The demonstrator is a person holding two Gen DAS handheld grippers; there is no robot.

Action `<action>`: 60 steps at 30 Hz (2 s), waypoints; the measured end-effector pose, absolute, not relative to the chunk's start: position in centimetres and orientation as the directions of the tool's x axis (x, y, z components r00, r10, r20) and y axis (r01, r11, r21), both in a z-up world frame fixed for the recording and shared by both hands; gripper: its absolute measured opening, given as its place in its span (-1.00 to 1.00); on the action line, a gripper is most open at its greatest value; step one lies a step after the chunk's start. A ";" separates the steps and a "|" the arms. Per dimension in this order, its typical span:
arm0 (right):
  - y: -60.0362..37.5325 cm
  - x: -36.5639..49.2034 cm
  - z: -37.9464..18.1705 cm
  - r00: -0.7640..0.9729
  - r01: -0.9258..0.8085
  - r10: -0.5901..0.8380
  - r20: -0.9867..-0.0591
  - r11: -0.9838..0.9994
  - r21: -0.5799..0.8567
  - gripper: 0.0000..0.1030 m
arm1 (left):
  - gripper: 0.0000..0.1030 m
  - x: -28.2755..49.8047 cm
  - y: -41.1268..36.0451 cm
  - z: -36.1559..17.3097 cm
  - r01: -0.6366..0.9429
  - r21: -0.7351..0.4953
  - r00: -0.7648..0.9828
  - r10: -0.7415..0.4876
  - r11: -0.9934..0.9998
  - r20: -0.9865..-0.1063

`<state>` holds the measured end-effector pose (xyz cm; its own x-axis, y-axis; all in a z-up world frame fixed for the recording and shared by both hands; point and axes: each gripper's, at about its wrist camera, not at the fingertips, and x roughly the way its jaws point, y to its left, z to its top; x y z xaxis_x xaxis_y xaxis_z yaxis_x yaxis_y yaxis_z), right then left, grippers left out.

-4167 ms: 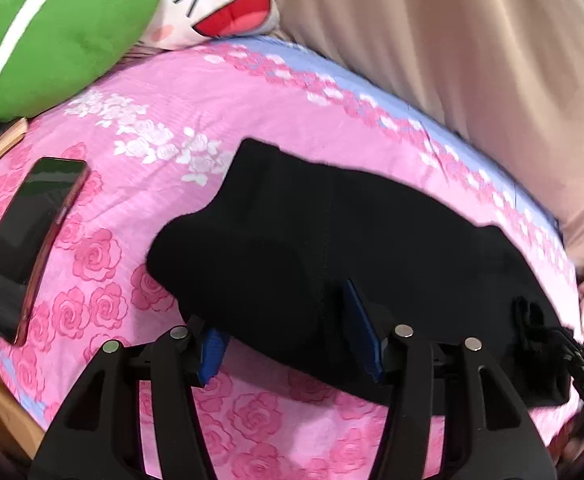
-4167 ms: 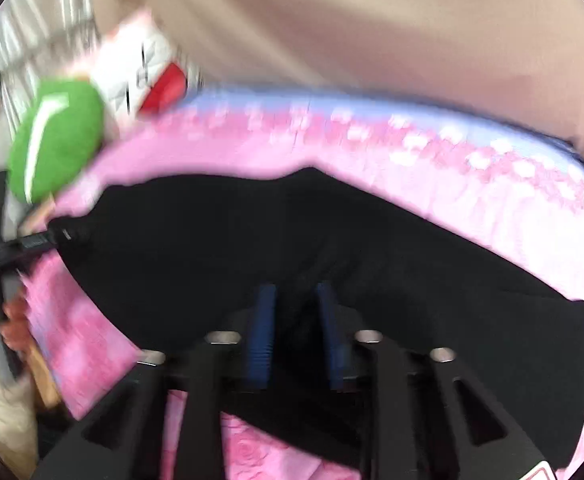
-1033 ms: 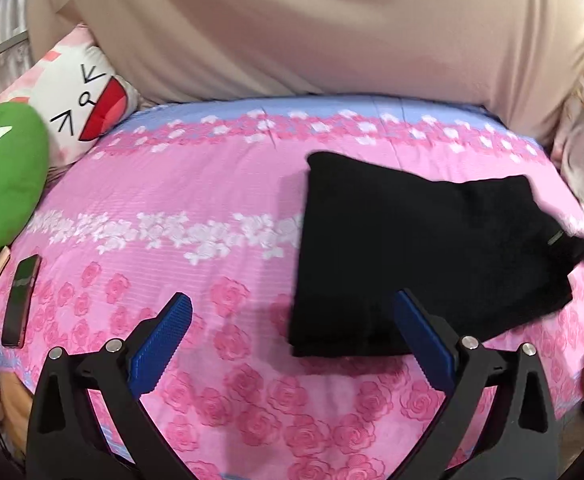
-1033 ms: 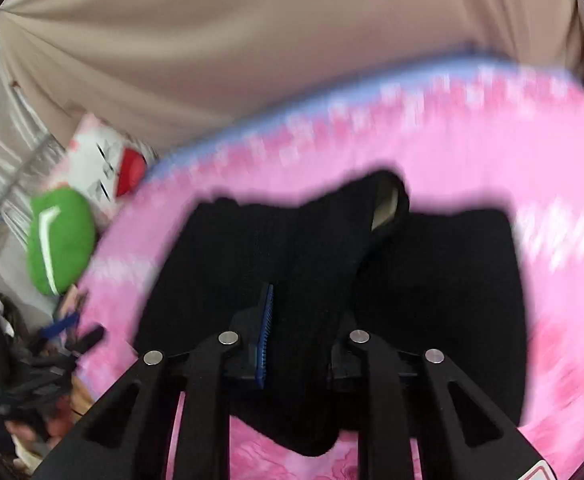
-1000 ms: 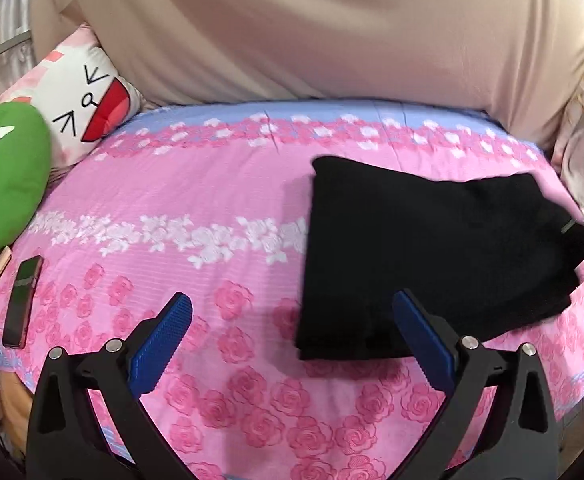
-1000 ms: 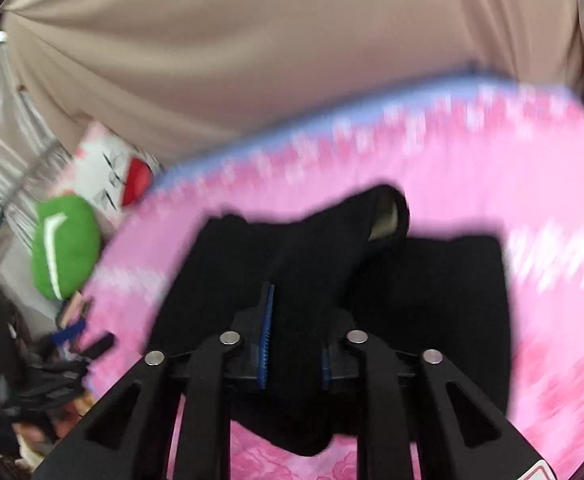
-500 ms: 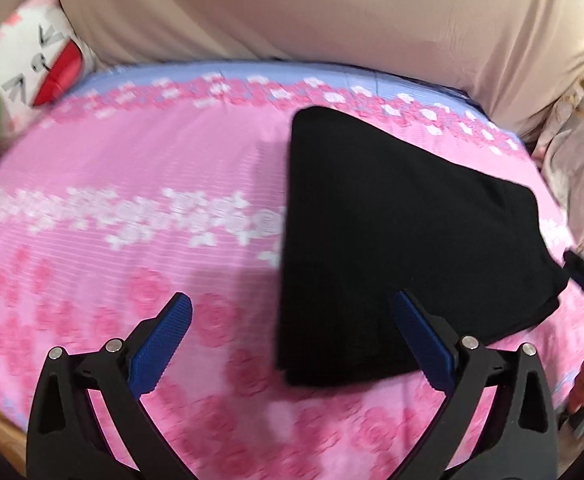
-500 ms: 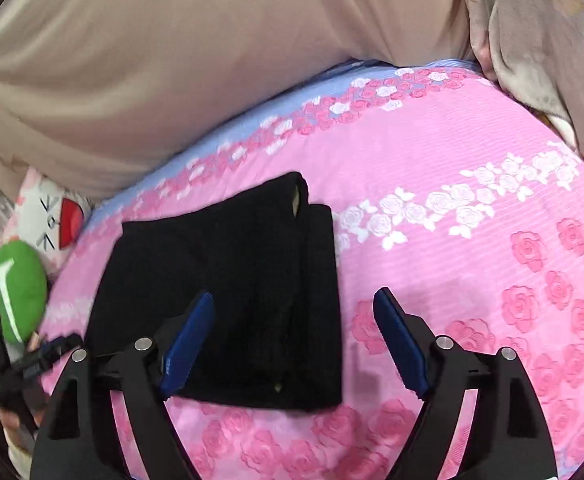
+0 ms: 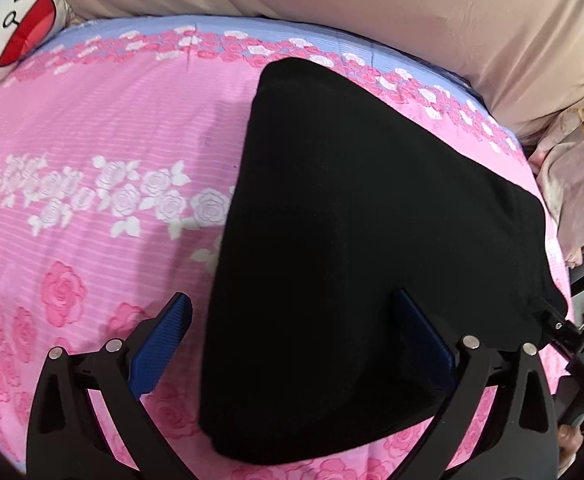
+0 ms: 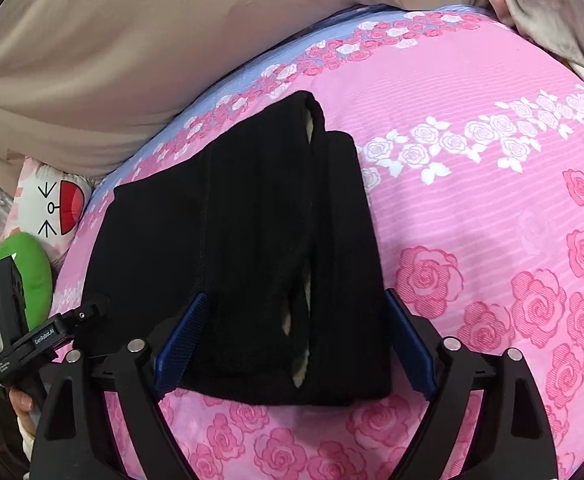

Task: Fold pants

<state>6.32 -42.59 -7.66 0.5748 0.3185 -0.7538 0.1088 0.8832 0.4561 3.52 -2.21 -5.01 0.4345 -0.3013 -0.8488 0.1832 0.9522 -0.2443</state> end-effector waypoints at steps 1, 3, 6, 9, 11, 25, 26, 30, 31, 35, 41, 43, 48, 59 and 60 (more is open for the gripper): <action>-42.5 6.4 -7.7 0.578 0.110 0.317 -0.752 0.883 0.457 0.68 | 0.91 3.7 -2.2 -5.2 0.178 -0.260 0.428 -0.312 0.949 -0.848; -42.3 6.5 -7.7 0.590 0.101 0.320 -0.741 0.881 0.461 0.67 | 0.90 4.0 -2.2 -5.4 0.179 -0.282 0.421 -0.333 0.942 -0.844; -42.3 6.7 -7.9 0.598 0.092 0.349 -0.722 0.865 0.493 0.12 | 0.18 3.9 -2.1 -5.0 0.210 -0.343 0.415 -0.401 0.916 -0.816; -42.0 6.1 -5.6 0.617 0.038 0.400 -0.678 0.845 0.533 -0.30 | -0.40 3.2 -0.7 -2.7 0.218 -0.388 0.428 -0.445 0.896 -0.786; -41.2 5.3 -3.3 0.627 -0.020 0.428 -0.651 0.844 0.535 -0.33 | -0.49 2.3 0.4 -1.1 0.237 -0.414 0.414 -0.477 0.879 -0.775; -41.2 -1.1 -3.0 0.627 0.063 0.301 -0.719 0.900 0.432 0.42 | 0.70 -5.1 5.2 0.6 0.165 -0.131 0.554 -0.202 0.978 -0.807; -41.1 -1.2 -2.0 0.638 0.042 0.298 -0.710 0.907 0.418 0.44 | 0.75 -5.6 5.4 1.8 0.145 -0.102 0.602 -0.170 0.984 -0.780; -39.1 -0.5 -2.5 0.579 -0.038 0.374 -0.725 0.900 0.434 0.39 | 0.88 -7.0 3.8 3.9 0.241 -0.112 0.626 -0.243 0.964 -0.741; -38.3 -0.2 -3.1 0.553 -0.056 0.380 -0.742 0.905 0.422 0.01 | 0.88 -7.5 3.4 3.9 0.273 -0.114 0.618 -0.265 0.955 -0.740; -36.8 0.5 -2.9 0.539 -0.087 0.348 -0.767 0.929 0.361 -0.72 | 0.90 -10.0 -0.9 3.2 0.450 -0.062 0.570 -0.340 0.891 -0.748; -36.8 2.1 1.7 0.531 -0.246 0.556 -0.639 0.823 0.511 -0.87 | 0.91 -12.3 -7.9 2.1 0.611 0.021 0.551 -0.407 0.791 -0.728; -36.1 3.4 1.8 0.500 -0.281 0.601 -0.624 0.794 0.539 -0.88 | 0.91 -11.9 -10.3 1.8 0.655 -0.018 0.519 -0.466 0.756 -0.716; -36.3 5.0 1.5 0.442 -0.301 0.664 -0.603 0.743 0.598 -0.83 | -0.38 -9.5 -14.3 -1.0 0.680 -0.074 0.423 -0.473 0.730 -0.773; -40.6 3.4 0.0 0.510 -0.188 0.500 -0.700 0.859 0.476 -0.17 | -0.88 -4.8 -8.1 4.7 0.548 -0.294 0.442 -0.569 0.783 -0.693; -40.1 3.9 -0.5 0.496 -0.198 0.496 -0.712 0.863 0.464 -0.17 | -0.88 -4.6 -7.8 5.3 0.544 -0.301 0.447 -0.575 0.783 -0.685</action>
<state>3.93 -40.05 -0.47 0.4964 0.4964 -0.7121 -0.1977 0.8634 0.4641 -4.61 -7.83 5.30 0.4473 -0.5746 -0.6854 0.5444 0.7829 -0.3010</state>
